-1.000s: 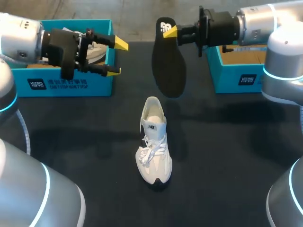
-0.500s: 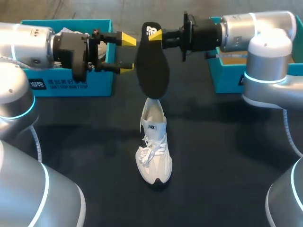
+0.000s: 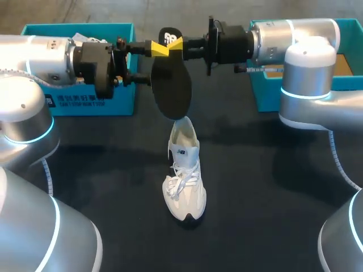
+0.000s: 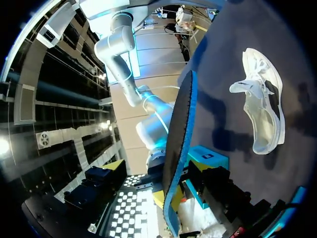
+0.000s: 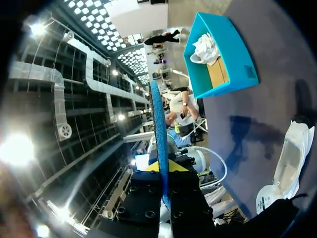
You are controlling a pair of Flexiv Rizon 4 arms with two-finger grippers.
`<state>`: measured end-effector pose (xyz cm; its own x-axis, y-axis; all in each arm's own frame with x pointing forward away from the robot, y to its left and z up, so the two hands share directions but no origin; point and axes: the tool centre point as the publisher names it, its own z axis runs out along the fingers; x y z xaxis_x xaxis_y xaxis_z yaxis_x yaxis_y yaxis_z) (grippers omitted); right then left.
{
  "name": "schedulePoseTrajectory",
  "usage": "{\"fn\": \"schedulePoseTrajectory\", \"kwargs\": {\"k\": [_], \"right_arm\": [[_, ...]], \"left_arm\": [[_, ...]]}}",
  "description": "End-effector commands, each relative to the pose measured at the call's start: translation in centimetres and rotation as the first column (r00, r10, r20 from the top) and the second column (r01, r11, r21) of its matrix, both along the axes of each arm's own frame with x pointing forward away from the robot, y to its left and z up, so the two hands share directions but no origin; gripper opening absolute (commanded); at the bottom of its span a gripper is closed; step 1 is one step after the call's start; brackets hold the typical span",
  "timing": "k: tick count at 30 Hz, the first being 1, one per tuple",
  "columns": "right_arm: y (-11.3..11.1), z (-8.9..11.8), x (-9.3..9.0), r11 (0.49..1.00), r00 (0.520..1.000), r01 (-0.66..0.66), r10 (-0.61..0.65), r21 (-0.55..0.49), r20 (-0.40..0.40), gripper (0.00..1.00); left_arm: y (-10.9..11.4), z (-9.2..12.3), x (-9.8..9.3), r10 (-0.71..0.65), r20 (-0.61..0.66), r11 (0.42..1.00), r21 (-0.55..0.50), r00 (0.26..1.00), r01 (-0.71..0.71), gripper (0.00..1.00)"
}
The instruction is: Take the shoe out of the shoebox, open the shoe tongue, remove and reinsert the insole, then place the shoe into the shoebox
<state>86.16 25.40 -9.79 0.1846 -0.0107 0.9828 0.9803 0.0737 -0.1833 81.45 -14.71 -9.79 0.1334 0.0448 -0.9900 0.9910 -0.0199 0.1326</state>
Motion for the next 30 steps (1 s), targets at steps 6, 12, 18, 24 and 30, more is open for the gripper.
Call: {"fn": "schedulePoseTrajectory", "kwargs": {"k": [6, 12, 18, 24, 30], "right_arm": [[0.0, 0.1, -0.1, 1.000, 1.000, 0.007, -0.007, 0.000, 0.001, 0.00], [0.0, 0.2, 0.0, 1.000, 1.000, 0.010, -0.010, 0.005, 0.000, 0.00], [-0.1, 0.2, -0.5, 0.999, 0.999, 0.033, -0.033, 0.012, 0.014, 0.00], [-2.2, 0.0, -1.4, 0.999, 0.998, 0.041, -0.040, -0.023, 0.056, 1.00], [-4.7, -0.2, -2.5, 0.999, 0.992, 0.044, -0.041, -0.026, 0.119, 1.00]], "left_arm": [[-0.1, -0.5, 0.2, 0.004, 0.002, 1.000, -0.003, 1.000, -0.004, 0.00], [-0.3, -0.6, 0.4, 0.002, 0.000, 1.000, -0.002, 1.000, -0.002, 0.00], [-0.6, -0.7, 0.6, 0.003, 0.000, 1.000, -0.012, 1.000, -0.003, 0.00], [-0.2, -0.9, 0.3, -0.008, -0.011, 1.000, -0.017, 1.000, 0.008, 0.00], [0.5, -0.7, 0.1, -0.014, -0.020, 0.999, -0.029, 1.000, 0.013, 0.00]]}}
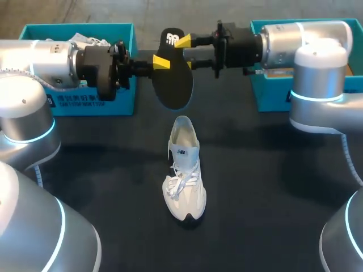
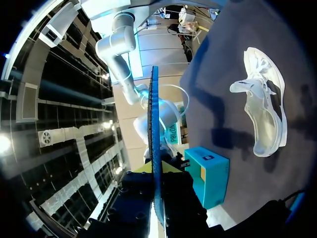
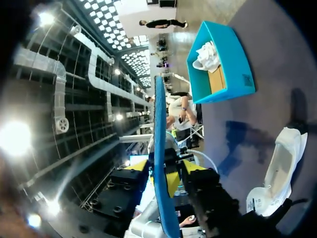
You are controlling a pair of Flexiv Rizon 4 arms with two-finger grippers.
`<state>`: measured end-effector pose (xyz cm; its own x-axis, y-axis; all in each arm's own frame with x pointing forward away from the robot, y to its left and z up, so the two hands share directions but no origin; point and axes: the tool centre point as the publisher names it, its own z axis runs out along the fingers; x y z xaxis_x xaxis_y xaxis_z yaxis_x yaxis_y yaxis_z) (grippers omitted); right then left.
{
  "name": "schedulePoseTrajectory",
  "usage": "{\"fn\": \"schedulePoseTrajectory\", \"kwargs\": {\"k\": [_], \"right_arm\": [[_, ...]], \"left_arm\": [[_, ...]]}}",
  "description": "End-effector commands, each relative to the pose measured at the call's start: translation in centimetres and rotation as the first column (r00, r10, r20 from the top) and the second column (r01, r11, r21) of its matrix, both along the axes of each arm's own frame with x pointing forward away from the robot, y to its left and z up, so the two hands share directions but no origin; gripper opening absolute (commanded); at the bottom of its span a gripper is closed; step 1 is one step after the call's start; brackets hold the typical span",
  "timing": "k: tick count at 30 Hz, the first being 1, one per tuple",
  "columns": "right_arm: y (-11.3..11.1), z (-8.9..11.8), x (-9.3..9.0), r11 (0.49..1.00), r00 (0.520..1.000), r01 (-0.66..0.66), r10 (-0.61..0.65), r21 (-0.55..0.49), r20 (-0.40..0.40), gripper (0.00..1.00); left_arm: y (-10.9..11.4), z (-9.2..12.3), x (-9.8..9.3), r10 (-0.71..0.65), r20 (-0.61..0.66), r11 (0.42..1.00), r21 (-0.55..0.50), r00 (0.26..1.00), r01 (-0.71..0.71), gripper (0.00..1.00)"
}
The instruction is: Take the shoe out of the shoebox, open the shoe tongue, remove and reinsert the insole, then place the shoe into the shoebox
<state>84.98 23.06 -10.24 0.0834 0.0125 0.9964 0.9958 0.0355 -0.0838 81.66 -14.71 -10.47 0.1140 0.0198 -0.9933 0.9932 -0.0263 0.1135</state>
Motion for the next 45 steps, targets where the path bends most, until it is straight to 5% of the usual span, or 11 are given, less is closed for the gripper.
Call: {"fn": "schedulePoseTrajectory", "kwargs": {"k": [1, 10, 18, 41, 45], "right_arm": [[-2.9, 0.2, -1.5, 1.000, 0.999, 0.004, -0.004, -0.003, 0.034, 1.00], [-8.6, 0.2, -4.4, 1.000, 0.986, 0.009, -0.007, -0.011, 0.167, 1.00], [-12.2, -0.3, -5.4, 0.998, 0.983, 0.036, -0.028, -0.042, 0.182, 1.00], [-12.5, -0.3, -5.4, 0.998, 0.984, 0.040, -0.031, -0.048, 0.174, 1.00], [-12.5, -0.3, -5.4, 0.998, 0.984, 0.040, -0.031, -0.048, 0.174, 1.00]], "left_arm": [[0.7, 0.0, -0.1, -0.005, -0.002, 1.000, -0.006, 1.000, 0.005, 0.00], [2.0, 0.8, -0.2, 0.012, 0.010, 1.000, -0.023, 1.000, -0.012, 0.00], [2.2, 1.2, -0.3, 0.009, 0.016, 0.999, -0.041, 1.000, -0.008, 0.00], [2.1, 1.2, -0.3, 0.010, 0.008, 0.999, -0.039, 1.000, -0.009, 0.00], [2.3, 1.4, -0.4, -0.020, -0.114, 0.998, -0.054, 0.993, 0.014, 0.00]]}}
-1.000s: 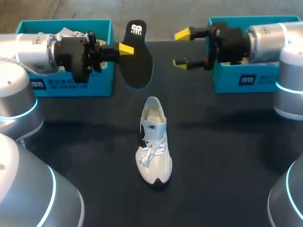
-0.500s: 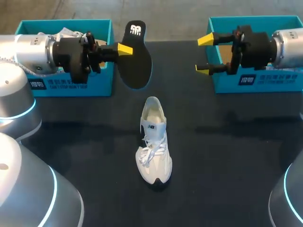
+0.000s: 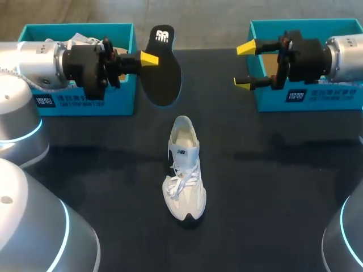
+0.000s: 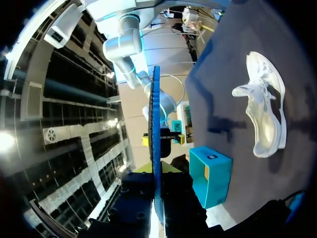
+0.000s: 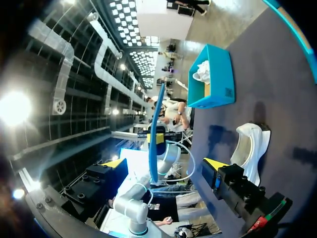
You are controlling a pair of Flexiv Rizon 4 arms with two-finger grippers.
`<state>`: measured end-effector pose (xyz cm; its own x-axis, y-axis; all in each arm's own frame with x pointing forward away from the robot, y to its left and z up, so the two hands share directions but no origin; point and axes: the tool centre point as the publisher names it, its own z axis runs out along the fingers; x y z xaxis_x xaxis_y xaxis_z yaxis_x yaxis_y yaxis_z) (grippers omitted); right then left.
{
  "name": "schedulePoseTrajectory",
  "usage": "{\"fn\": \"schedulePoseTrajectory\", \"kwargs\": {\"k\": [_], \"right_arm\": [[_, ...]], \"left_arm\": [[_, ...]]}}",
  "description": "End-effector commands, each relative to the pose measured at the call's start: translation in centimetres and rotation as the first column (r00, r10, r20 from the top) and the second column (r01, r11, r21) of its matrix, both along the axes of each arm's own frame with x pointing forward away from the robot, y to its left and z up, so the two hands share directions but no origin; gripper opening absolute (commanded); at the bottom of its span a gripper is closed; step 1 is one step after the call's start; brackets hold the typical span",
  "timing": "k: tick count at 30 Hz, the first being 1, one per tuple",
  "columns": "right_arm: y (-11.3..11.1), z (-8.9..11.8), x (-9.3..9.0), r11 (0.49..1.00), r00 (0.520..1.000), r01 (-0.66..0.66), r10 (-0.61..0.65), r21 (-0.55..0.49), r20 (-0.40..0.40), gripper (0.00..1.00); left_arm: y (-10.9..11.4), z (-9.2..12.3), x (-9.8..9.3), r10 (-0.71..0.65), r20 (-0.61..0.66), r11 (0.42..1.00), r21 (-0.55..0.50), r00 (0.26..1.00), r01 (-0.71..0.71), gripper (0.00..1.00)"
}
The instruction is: Take the shoe out of the shoebox, open the shoe tongue, remove and reinsert the insole, then place the shoe into the shoebox
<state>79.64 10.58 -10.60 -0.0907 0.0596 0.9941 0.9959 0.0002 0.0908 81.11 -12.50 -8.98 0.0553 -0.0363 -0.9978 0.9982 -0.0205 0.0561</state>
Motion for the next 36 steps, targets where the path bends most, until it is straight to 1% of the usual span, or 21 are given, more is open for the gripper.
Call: {"fn": "schedulePoseTrajectory", "kwargs": {"k": [1, 4, 8, 9, 10, 13, 14, 17, 18, 19, 20, 21, 23, 24, 25, 26, 27, 30, 31, 33, 36], "right_arm": [[0.0, 0.0, 0.0, 1.000, 1.000, 0.000, 0.000, -0.005, -0.002, 1.00], [0.0, 0.0, 0.0, 1.000, 1.000, 0.000, 0.000, -0.005, -0.002, 1.00], [0.0, 0.0, 0.0, 1.000, 1.000, 0.000, 0.000, -0.005, -0.002, 1.00], [0.0, 0.0, 0.0, 1.000, 1.000, 0.000, 0.000, -0.005, -0.002, 1.00], [0.0, 0.0, 0.0, 1.000, 1.000, 0.000, 0.000, -0.005, -0.002, 1.00], [0.0, 0.0, 0.0, 1.000, 1.000, 0.000, 0.000, -0.005, -0.002, 1.00], [0.0, 0.0, 0.0, 1.000, 1.000, 0.000, 0.000, -0.005, -0.002, 1.00], [0.0, 0.0, 0.0, 1.000, 1.000, 0.000, 0.000, -0.005, -0.002, 1.00], [0.0, 0.0, 0.0, 1.000, 1.000, 0.000, 0.000, -0.005, -0.002, 1.00], [0.0, 0.0, 0.0, 1.000, 1.000, 0.000, 0.000, -0.005, -0.002, 1.00], [0.0, 0.0, 0.0, 1.000, 1.000, 0.000, 0.000, -0.005, -0.002, 1.00], [0.0, 0.0, 0.0, 1.000, 1.000, 0.000, 0.000, -0.005, -0.002, 1.00], [0.0, 0.0, 0.0, 1.000, 1.000, 0.000, 0.000, -0.005, -0.002, 1.00], [0.0, 0.0, 0.0, 1.000, 1.000, 0.000, 0.000, -0.005, -0.002, 1.00], [0.0, 0.0, 0.0, 1.000, 1.000, 0.000, 0.000, -0.005, -0.002, 1.00], [0.0, 0.0, 0.0, 1.000, 1.000, 0.000, 0.000, -0.005, -0.002, 1.00], [0.0, 0.0, 0.0, 1.000, 1.000, 0.000, 0.000, -0.005, -0.002, 1.00], [0.0, 0.0, 0.0, 1.000, 1.000, 0.000, 0.000, -0.005, -0.002, 1.00], [0.0, 0.0, 0.0, 1.000, 1.000, 0.000, 0.000, -0.005, -0.002, 1.00], [0.0, 0.0, 0.0, 1.000, 1.000, 0.000, 0.000, -0.005, -0.002, 1.00], [0.0, 0.0, 0.0, 1.000, 1.000, 0.000, 0.000, -0.005, -0.002, 1.00]], "left_arm": [[0.1, 0.0, 0.0, -0.036, -0.103, 0.999, -0.012, 0.994, 0.035, 0.00], [0.3, -0.3, 0.1, -0.047, -0.211, 0.999, 0.003, 0.976, 0.048, 0.00], [0.5, -0.6, 0.3, -0.043, -0.453, 0.998, 0.011, 0.891, 0.054, 0.00], [0.6, -0.6, 0.2, -0.052, -0.471, 0.998, 0.005, 0.880, 0.061, 0.00], [0.7, -0.6, 0.2, -0.044, -0.554, 0.998, 0.005, 0.831, 0.056, 0.00], [0.8, -0.6, -0.1, -0.052, -0.686, 0.998, -0.016, 0.725, 0.057, 0.00], [0.9, -0.7, -0.2, -0.054, -0.706, 0.998, -0.021, 0.706, 0.056, 0.00], [0.9, -0.9, -0.4, -0.039, -0.808, 0.999, -0.020, 0.588, 0.039, 0.00], [0.9, -0.8, -0.4, -0.040, -0.857, 0.999, -0.026, 0.514, 0.034, 0.00], [0.9, -0.8, -0.5, -0.036, -0.867, 0.999, -0.023, 0.497, 0.031, 0.00], [0.9, -0.9, -0.5, -0.034, -0.911, 0.999, -0.021, 0.411, 0.037, 0.00], [0.9, -1.0, -0.6, -0.038, -0.922, 0.999, -0.025, 0.384, 0.040, 0.00], [0.8, -1.1, -0.6, -0.024, -0.967, 0.999, -0.013, 0.252, 0.045, 0.00], [0.8, -1.2, -0.6, -0.012, -0.973, 1.000, -0.009, 0.229, 0.017, 0.00], [0.6, -1.2, -0.6, -0.017, -0.990, 0.999, -0.013, 0.138, 0.030, 0.00], [0.6, -1.2, -0.8, -0.006, -0.993, 0.999, -0.002, 0.115, 0.041, 0.00], [0.4, -1.1, -0.8, -0.005, -1.000, 1.000, -0.004, 0.025, 0.024, 0.00], [0.3, -0.6, -0.5, -0.039, -0.977, 0.999, -0.044, -0.210, 0.018, 0.00], [0.3, -0.4, -0.4, -0.060, -0.968, 0.998, -0.066, -0.244, 0.013, 0.00], [0.1, -0.1, 0.0, -0.097, -0.926, 0.995, -0.099, -0.365, -0.013, 0.00], [0.1, 0.0, 0.6, -0.147, -0.867, 0.989, -0.145, -0.475, -0.041, 0.00]]}}
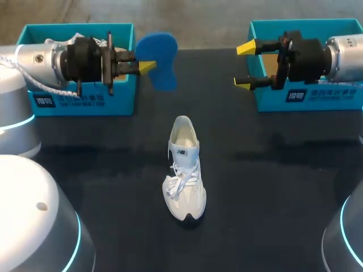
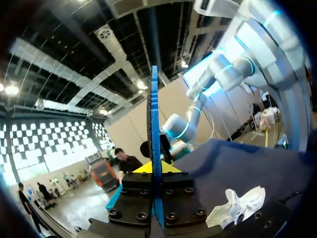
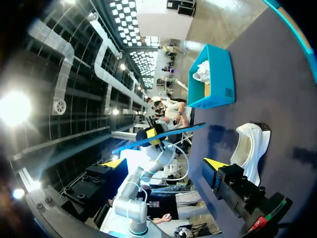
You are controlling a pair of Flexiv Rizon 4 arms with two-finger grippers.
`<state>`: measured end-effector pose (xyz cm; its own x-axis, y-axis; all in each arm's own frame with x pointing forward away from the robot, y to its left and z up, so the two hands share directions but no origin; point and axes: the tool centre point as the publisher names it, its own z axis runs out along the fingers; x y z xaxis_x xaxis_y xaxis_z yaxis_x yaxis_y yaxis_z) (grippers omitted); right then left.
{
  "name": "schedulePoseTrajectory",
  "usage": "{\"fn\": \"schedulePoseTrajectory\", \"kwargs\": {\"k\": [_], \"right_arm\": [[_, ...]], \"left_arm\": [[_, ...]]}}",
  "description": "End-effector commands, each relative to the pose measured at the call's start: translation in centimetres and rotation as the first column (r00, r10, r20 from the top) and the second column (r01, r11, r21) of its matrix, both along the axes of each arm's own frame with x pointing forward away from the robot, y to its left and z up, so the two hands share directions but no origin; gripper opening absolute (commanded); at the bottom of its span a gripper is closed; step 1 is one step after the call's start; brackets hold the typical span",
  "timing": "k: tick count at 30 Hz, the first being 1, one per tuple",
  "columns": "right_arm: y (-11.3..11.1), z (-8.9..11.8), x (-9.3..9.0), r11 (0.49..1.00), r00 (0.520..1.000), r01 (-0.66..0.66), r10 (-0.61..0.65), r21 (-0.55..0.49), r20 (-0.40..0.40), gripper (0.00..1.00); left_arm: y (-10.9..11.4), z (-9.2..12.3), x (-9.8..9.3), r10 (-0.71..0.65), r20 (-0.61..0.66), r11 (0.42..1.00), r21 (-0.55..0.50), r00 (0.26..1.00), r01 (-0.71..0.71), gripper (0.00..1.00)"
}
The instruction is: Take the shoe out of the shoebox, open the shoe tongue, remove and reinsert the insole, then place the shoe into the shoebox
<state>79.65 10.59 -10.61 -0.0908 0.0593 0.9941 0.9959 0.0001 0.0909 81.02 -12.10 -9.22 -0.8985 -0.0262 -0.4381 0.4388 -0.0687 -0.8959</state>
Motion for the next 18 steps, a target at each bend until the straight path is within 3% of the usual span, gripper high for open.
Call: {"fn": "schedulePoseTrajectory", "kwargs": {"k": [1, 7, 11, 18], "right_arm": [[0.0, 0.0, 0.0, 1.000, 1.000, 0.000, 0.000, -0.005, -0.002, 1.00], [0.0, 0.0, 0.0, 1.000, 1.000, 0.000, 0.000, -0.005, -0.002, 1.00], [0.0, 0.0, 0.0, 1.000, 1.000, 0.000, 0.000, -0.005, -0.002, 1.00], [0.0, 0.0, 0.0, 1.000, 1.000, 0.000, 0.000, -0.005, -0.002, 1.00]], "left_arm": [[-0.3, 0.2, 0.9, -0.051, -0.794, 0.995, -0.094, 0.606, -0.040, 0.00], [-0.5, -0.4, 1.2, -0.029, -0.830, 0.998, -0.057, 0.557, -0.033, 0.00], [-0.7, -0.9, 0.2, -0.080, -0.855, 0.994, -0.028, 0.512, 0.108, 0.00], [-0.8, -1.5, -0.2, -0.063, -0.844, 0.990, 0.015, 0.533, 0.141, 0.00]]}}
